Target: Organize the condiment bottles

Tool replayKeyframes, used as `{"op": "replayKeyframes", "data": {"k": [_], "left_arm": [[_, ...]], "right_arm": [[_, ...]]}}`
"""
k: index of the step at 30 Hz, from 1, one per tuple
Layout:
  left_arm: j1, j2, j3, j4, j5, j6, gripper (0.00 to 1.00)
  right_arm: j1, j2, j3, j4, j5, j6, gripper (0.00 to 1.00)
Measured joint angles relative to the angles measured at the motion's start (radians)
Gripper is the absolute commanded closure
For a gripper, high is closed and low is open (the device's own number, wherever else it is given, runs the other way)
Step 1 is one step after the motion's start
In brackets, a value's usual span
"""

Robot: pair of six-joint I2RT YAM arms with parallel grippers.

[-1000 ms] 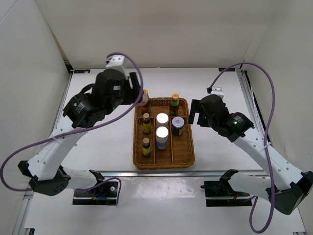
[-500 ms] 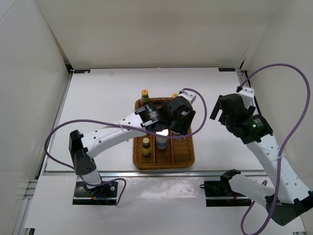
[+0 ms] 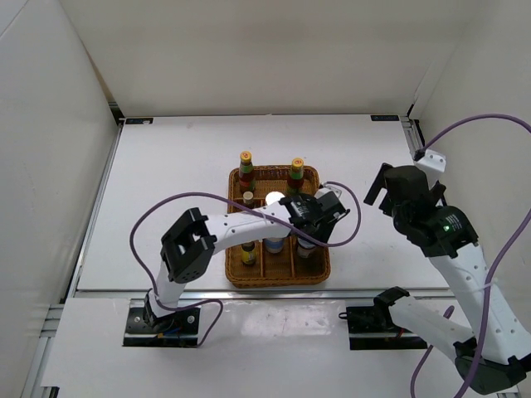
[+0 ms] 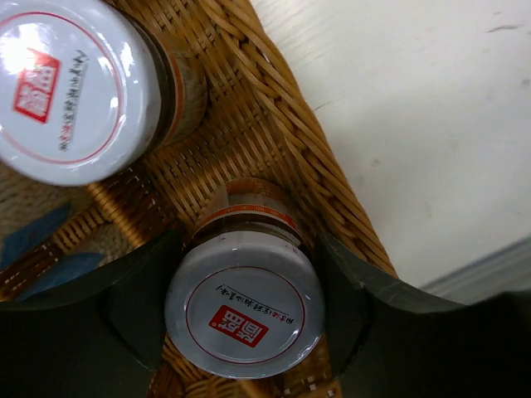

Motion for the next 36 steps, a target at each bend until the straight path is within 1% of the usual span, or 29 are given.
{"op": "replayKeyframes", "data": {"k": [4,5,7,8,10,11,14,17,19,22,26,28,31,33,35,36], "left_arm": [[0.000,0.035,0.000,0.012,-0.013,-0.005,0.81],[0.000,0.033,0.000,0.013,-0.017,-0.005,0.64],[0.000,0.033,0.000,0.019,-0.023,-0.005,0.42],[0.000,0.033,0.000,0.019,-0.023,-0.005,0.24],[0.000,0.033,0.000,0.020,-0.026,-0.005,0.15],[0.000,0.032,0.000,0.026,-0.027,-0.006,0.00],[0.000,0.008,0.003,0.034,-0.033,-0.001,0.00],[0.000,-0.056,0.030,0.018,-0.051,0.024,0.00],[0.000,-0.119,0.061,0.007,-0.077,0.047,0.00],[0.000,-0.260,0.097,-0.022,-0.139,0.091,0.00],[0.000,-0.532,0.089,-0.039,-0.268,0.146,0.00],[0.005,-0.696,0.051,-0.032,-0.354,0.165,0.00],[0.034,-0.950,-0.059,-0.024,-0.492,0.184,0.00],[0.047,-1.092,-0.138,-0.034,-0.600,0.194,0.00],[0.048,-1.209,-0.232,-0.033,-0.696,0.196,0.00],[0.048,-1.238,-0.263,-0.042,-0.723,0.194,0.00]], "right_arm": [[0.000,-0.024,-0.001,-0.002,0.000,-0.003,0.01],[0.000,-0.029,-0.003,-0.002,0.000,-0.004,0.01],[0.000,-0.038,-0.011,-0.003,0.000,-0.005,0.01],[0.000,-0.040,-0.015,-0.004,0.000,-0.007,0.01],[0.000,-0.039,-0.021,-0.008,0.000,-0.008,0.01],[0.000,-0.039,-0.026,-0.008,0.000,-0.010,0.01],[0.000,-0.034,-0.032,-0.017,0.003,-0.020,0.01],[0.000,-0.013,-0.032,-0.018,0.017,-0.039,0.01],[0.000,0.009,-0.032,-0.017,0.026,-0.051,0.01],[0.000,0.061,-0.029,-0.015,0.034,-0.074,0.01],[0.000,0.123,-0.019,-0.008,0.031,-0.114,0.01],[0.000,0.137,-0.016,0.010,0.006,-0.138,0.01],[0.000,0.145,-0.007,0.036,-0.053,-0.167,0.01],[0.000,0.145,-0.003,0.059,-0.096,-0.185,0.01],[0.000,0.145,0.001,0.078,-0.132,-0.204,0.01],[0.000,0.145,0.003,0.086,-0.149,-0.216,0.01]]}}
